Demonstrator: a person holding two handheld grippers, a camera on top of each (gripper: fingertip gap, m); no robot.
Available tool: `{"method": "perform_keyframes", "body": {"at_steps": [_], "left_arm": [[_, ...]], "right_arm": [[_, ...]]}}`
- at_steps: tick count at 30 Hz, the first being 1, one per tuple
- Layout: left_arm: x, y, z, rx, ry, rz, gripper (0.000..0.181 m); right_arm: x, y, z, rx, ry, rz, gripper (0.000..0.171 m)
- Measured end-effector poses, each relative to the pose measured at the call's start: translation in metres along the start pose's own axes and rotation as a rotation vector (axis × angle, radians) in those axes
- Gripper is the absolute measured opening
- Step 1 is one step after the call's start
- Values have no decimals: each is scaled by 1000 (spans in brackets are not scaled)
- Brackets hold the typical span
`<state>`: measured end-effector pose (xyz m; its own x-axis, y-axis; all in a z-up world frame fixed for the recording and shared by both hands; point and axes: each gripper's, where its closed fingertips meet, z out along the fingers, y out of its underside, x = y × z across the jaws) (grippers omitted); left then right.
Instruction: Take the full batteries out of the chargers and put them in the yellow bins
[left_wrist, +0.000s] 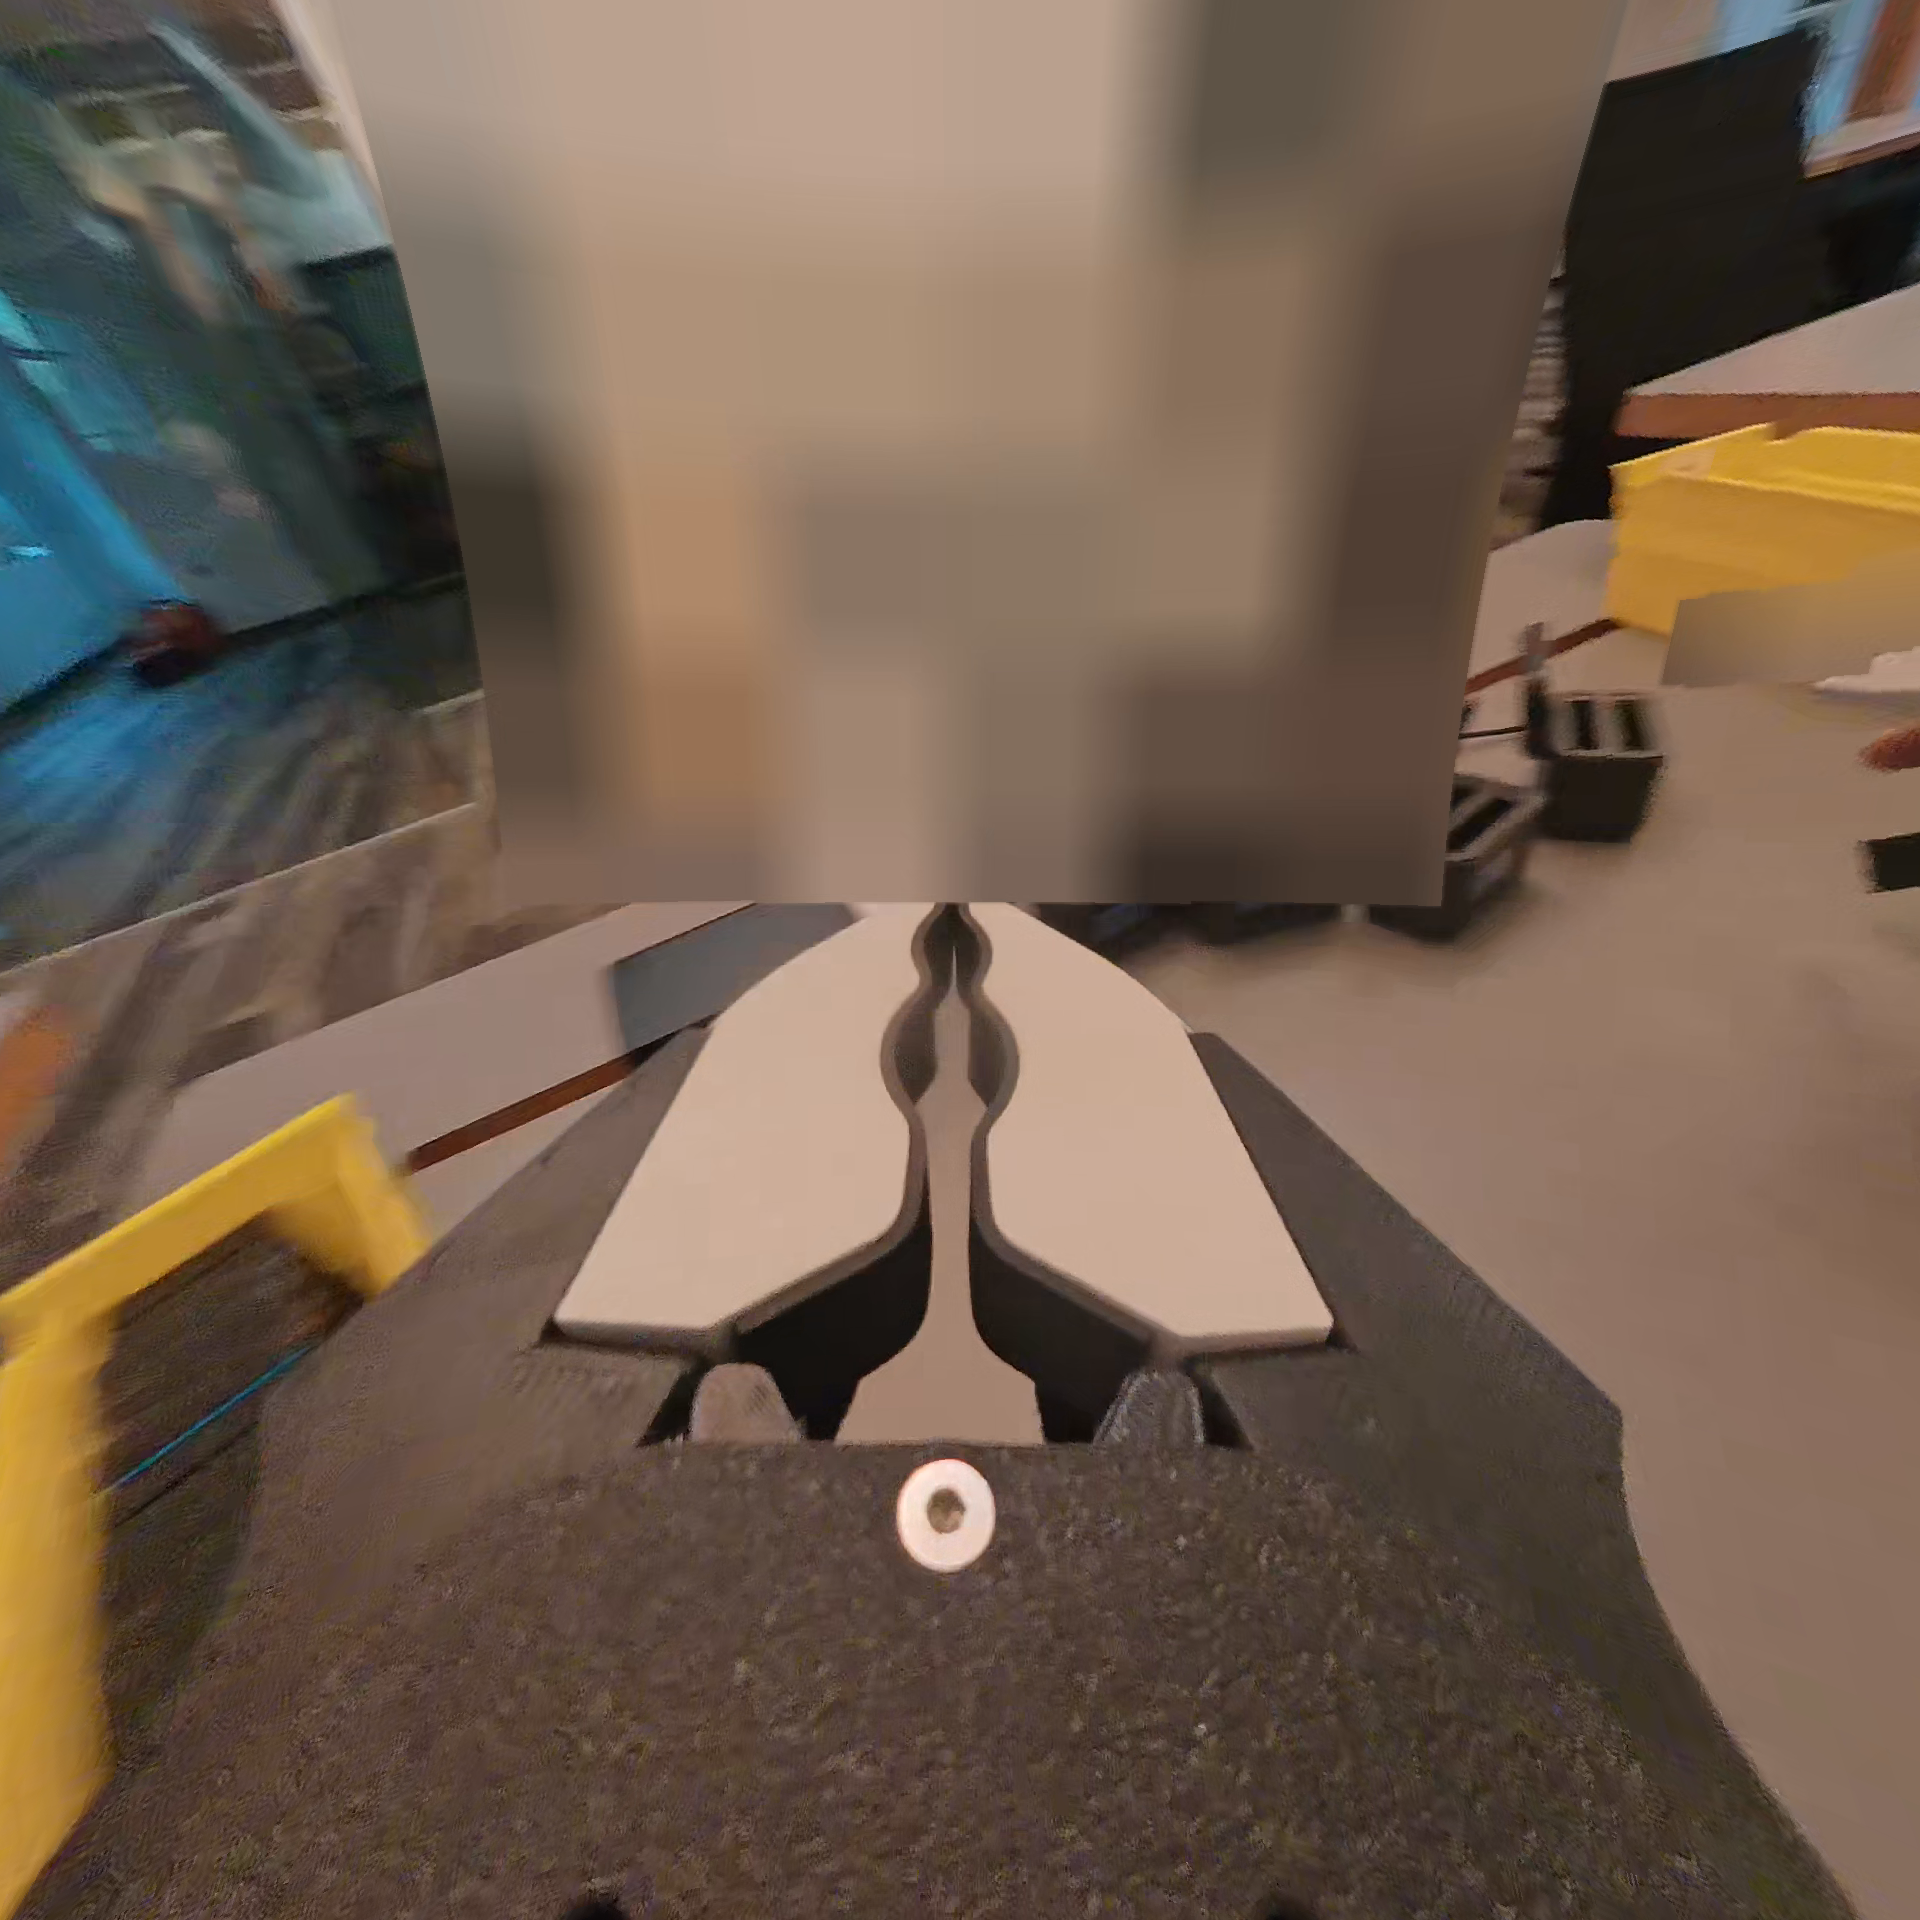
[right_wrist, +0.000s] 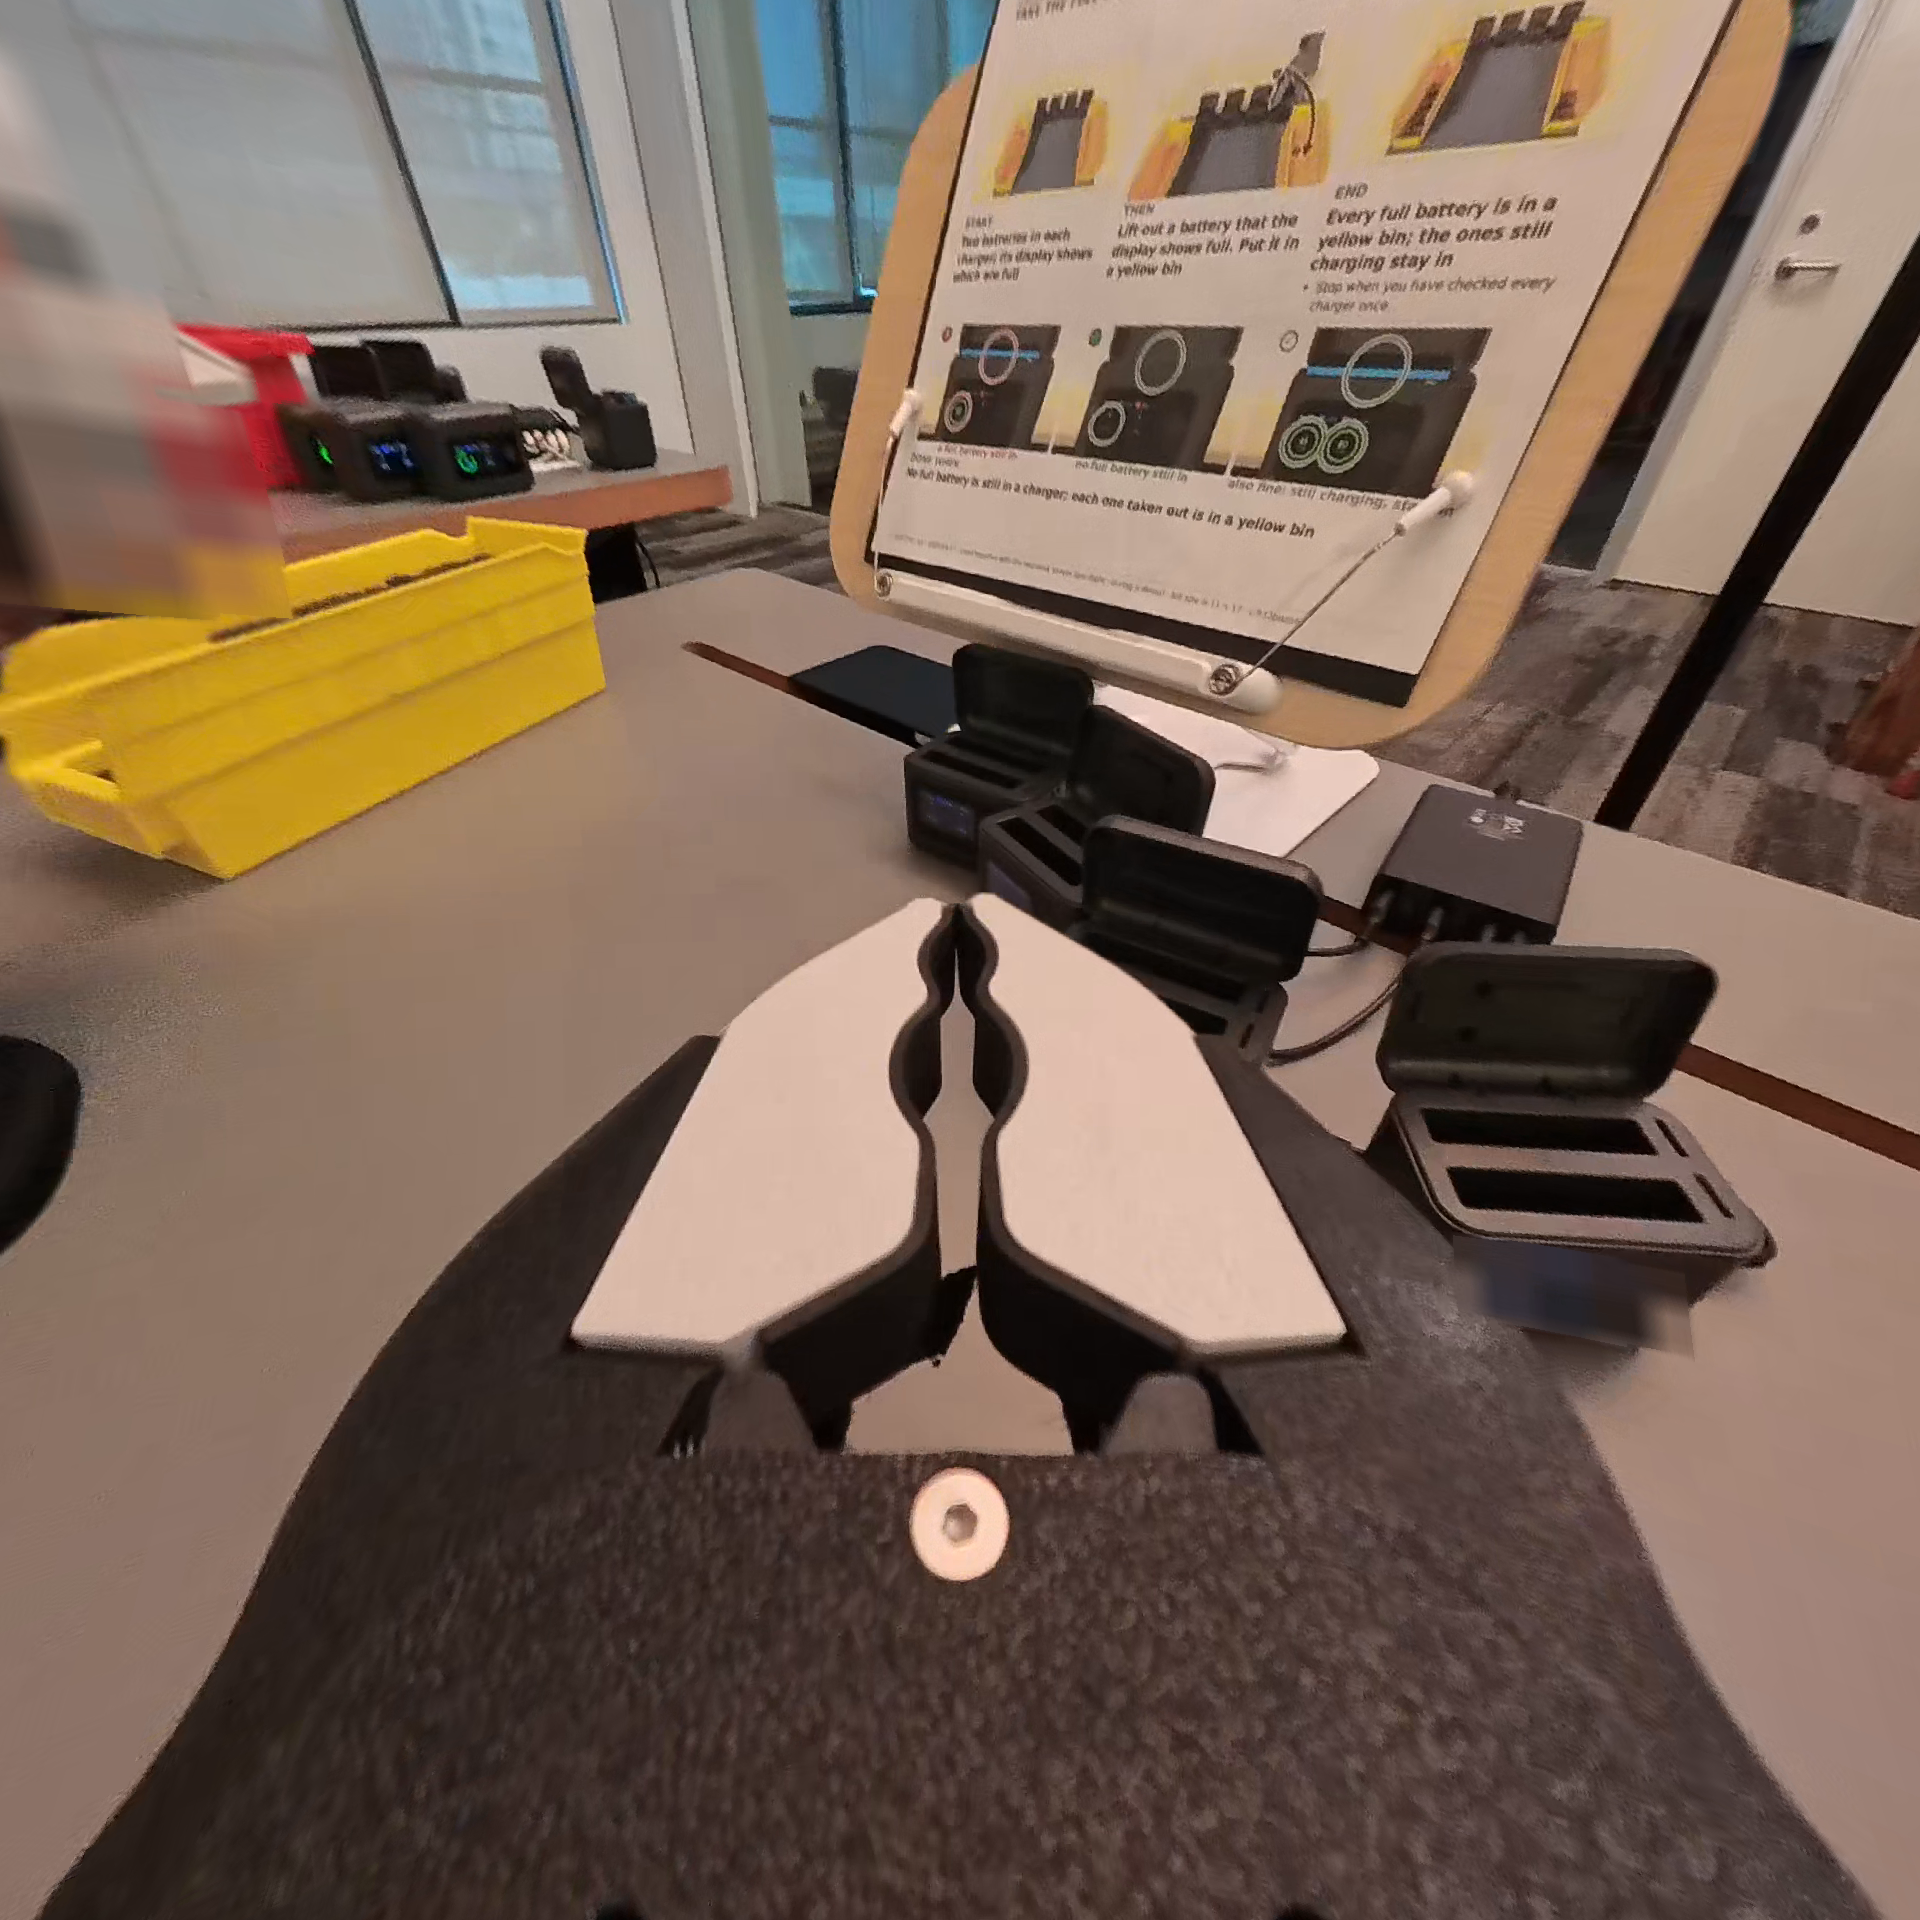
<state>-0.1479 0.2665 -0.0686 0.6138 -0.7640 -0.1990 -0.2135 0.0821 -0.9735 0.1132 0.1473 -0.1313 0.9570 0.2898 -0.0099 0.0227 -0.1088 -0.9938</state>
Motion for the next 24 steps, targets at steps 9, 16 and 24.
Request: {"method": "perform_keyframes", "body": {"at_steps": [9,16,24], "left_arm": [[-129,67,-96,-469,-64,233,12],[-147,145,-95,-954,99,540,37],[-149,170,-78,-1070,138,688,32]], "right_arm": [[16,-1,-6,18,38,1,0],[24,5,-7,4,55,9,0],[25,8,-7,-12,56,-8,0]]}}
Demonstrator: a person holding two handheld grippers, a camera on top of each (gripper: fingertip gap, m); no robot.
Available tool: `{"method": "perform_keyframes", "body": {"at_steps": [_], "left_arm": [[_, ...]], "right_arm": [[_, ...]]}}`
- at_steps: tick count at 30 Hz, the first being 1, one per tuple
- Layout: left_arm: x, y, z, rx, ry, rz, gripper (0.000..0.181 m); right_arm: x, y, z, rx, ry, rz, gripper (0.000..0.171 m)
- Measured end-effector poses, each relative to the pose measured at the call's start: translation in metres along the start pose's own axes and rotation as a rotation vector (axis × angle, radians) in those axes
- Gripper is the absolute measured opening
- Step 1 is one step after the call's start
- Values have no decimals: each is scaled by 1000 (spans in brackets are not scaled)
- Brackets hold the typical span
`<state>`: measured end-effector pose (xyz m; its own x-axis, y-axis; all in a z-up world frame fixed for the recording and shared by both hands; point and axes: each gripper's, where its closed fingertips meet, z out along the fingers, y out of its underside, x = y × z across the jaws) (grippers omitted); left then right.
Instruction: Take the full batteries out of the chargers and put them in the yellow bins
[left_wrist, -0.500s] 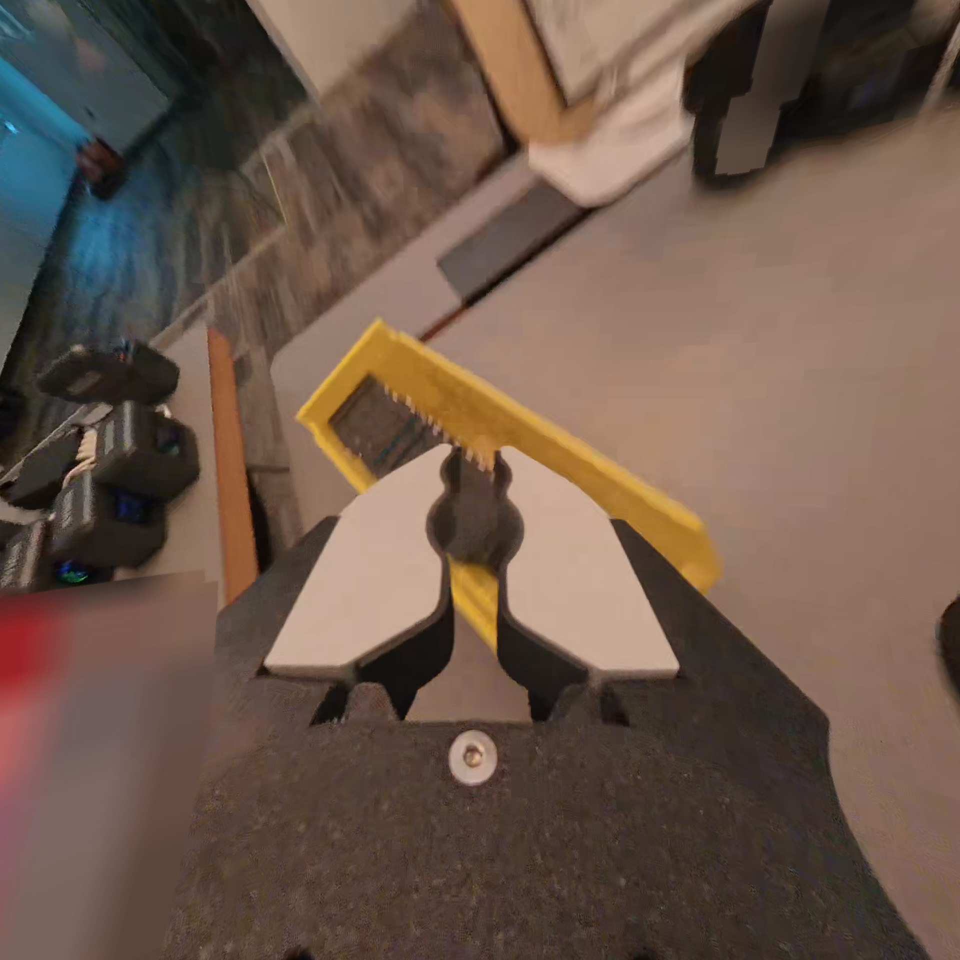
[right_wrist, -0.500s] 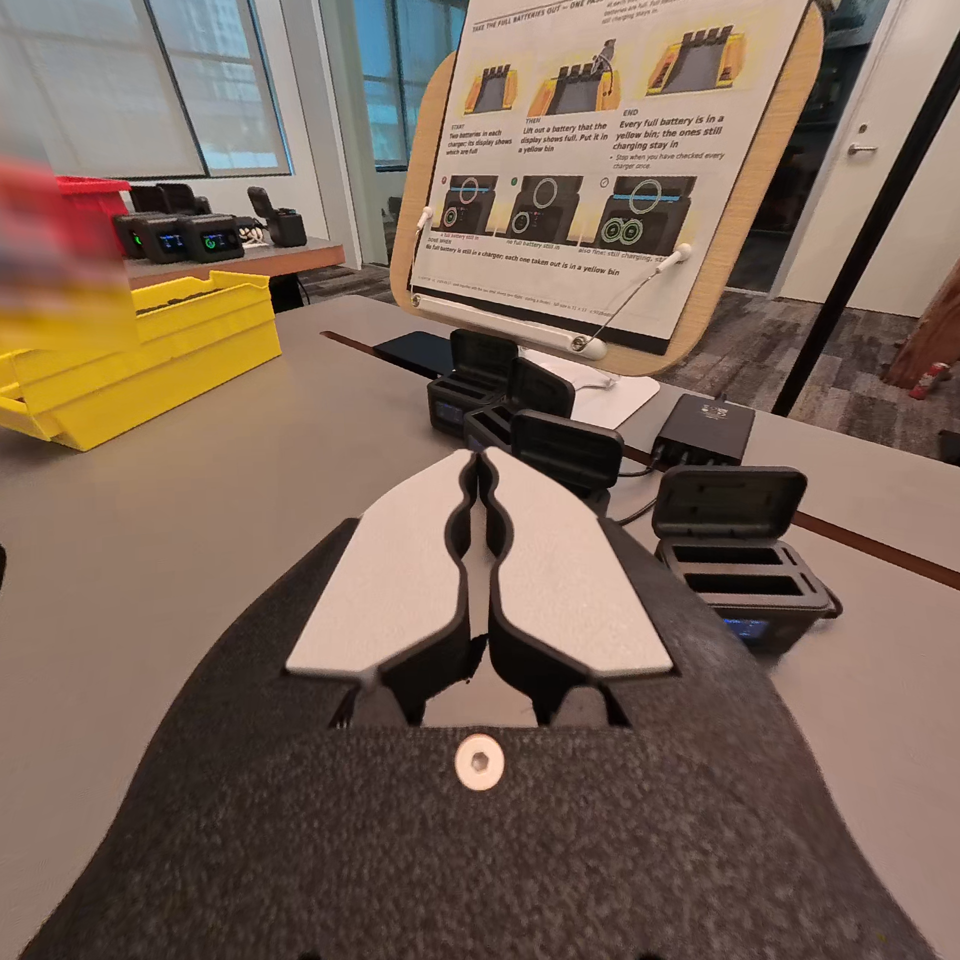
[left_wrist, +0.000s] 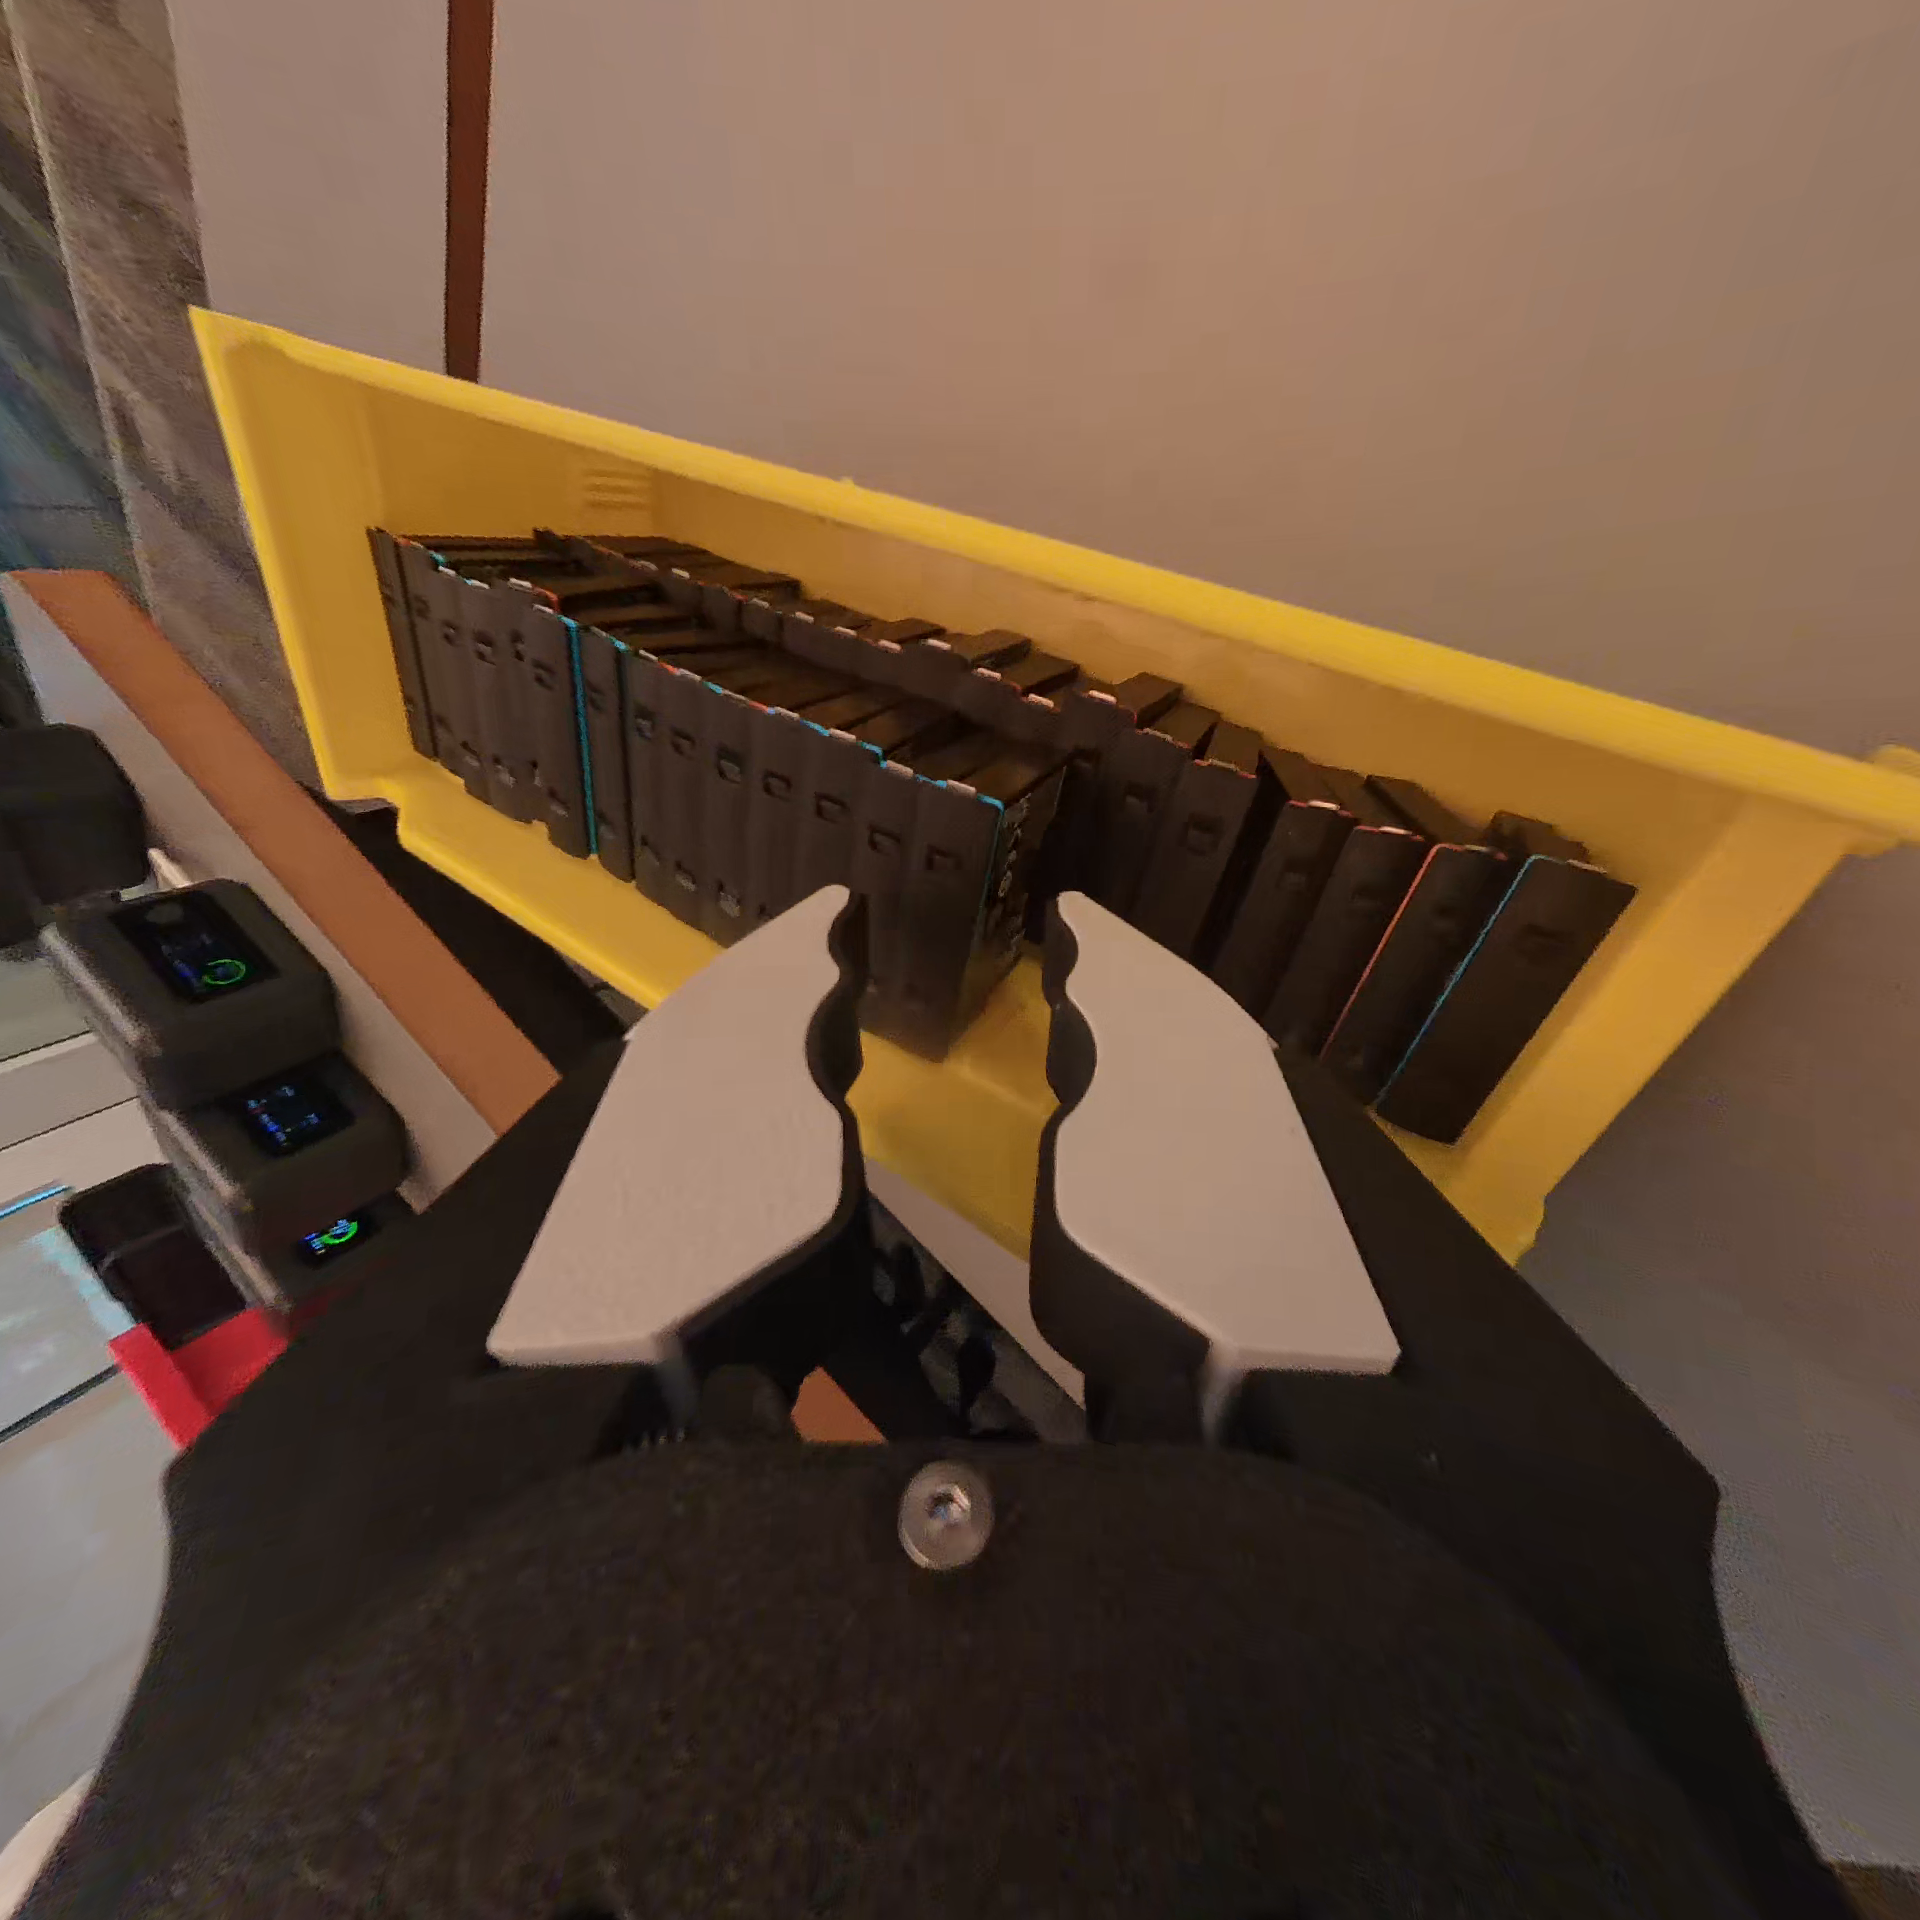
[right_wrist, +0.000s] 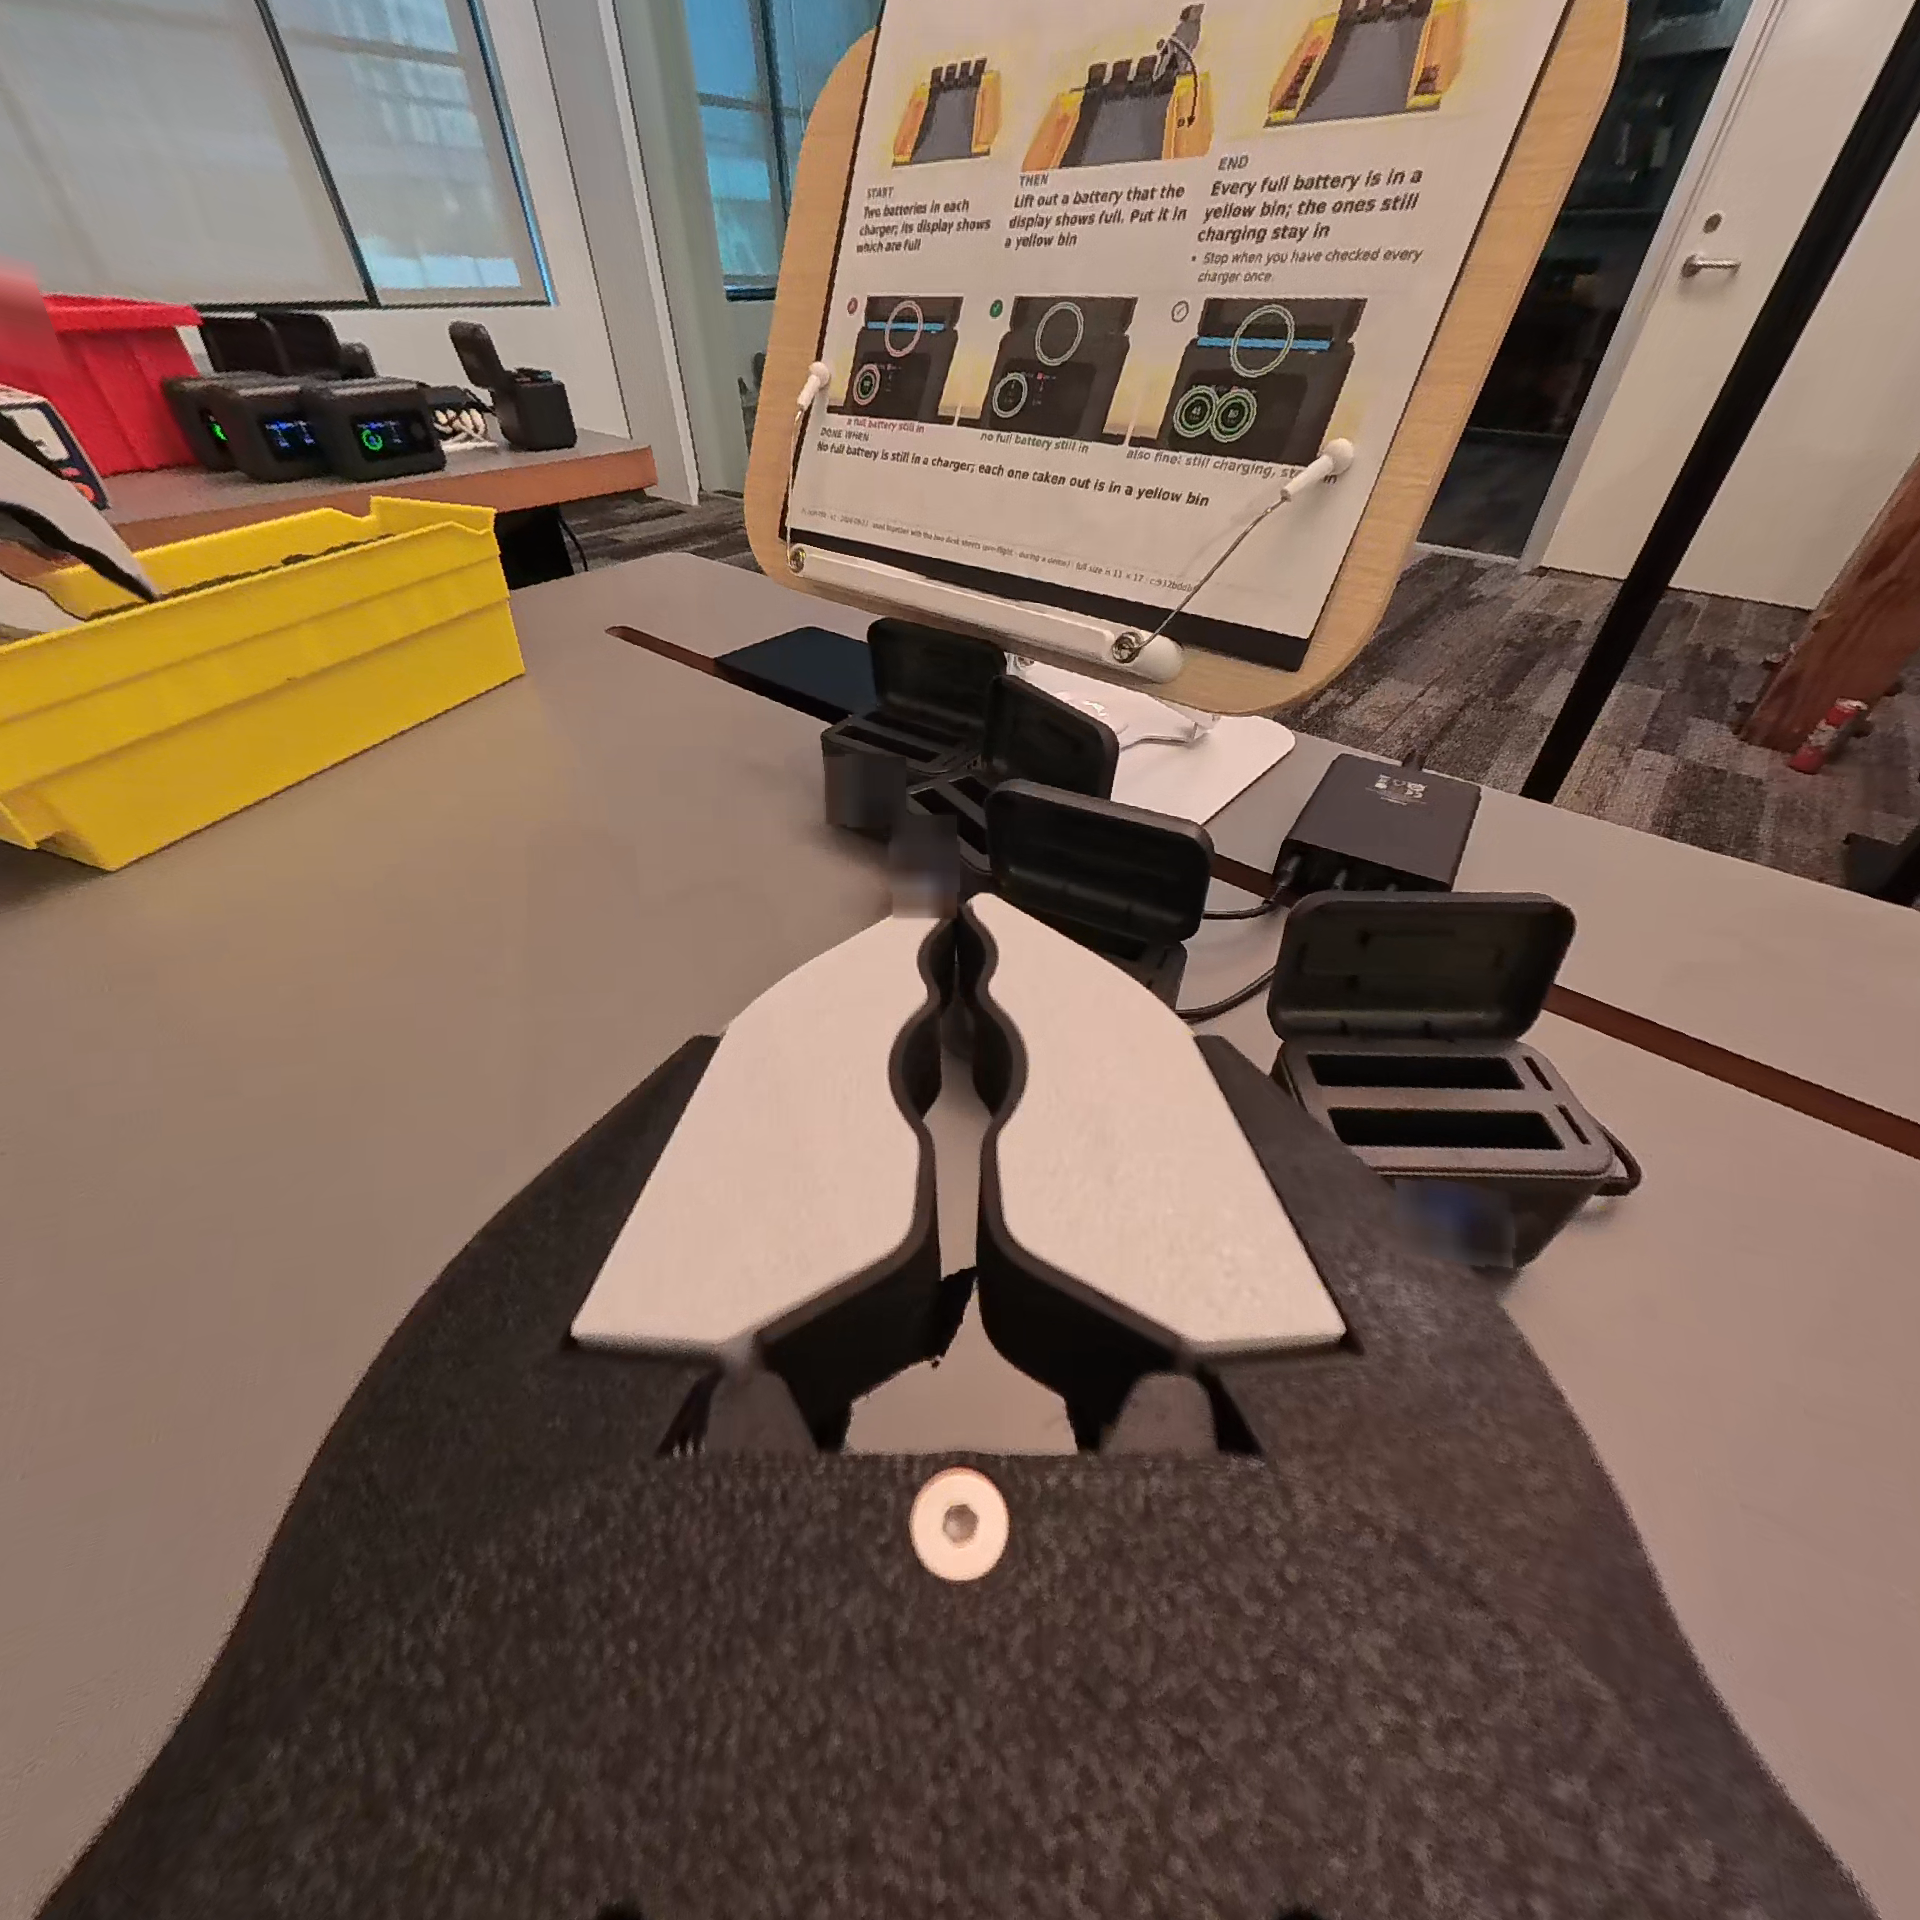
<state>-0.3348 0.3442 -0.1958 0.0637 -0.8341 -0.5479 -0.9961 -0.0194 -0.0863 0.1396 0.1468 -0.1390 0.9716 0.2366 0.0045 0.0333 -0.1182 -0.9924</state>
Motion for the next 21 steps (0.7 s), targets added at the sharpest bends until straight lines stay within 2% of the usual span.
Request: {"method": "perform_keyframes", "body": {"at_steps": [13,17,21], "left_arm": [[4,0,1,-4,-73,28,23],[5,0,-2,-7,-74,39,16],[11,1,4,-16,-48,50,20]], "right_arm": [[-2,4,2,-15,-7,-3,0],[-2,6,3,-20,-9,-3,0],[-2,6,3,-23,-11,-4,0]]}}
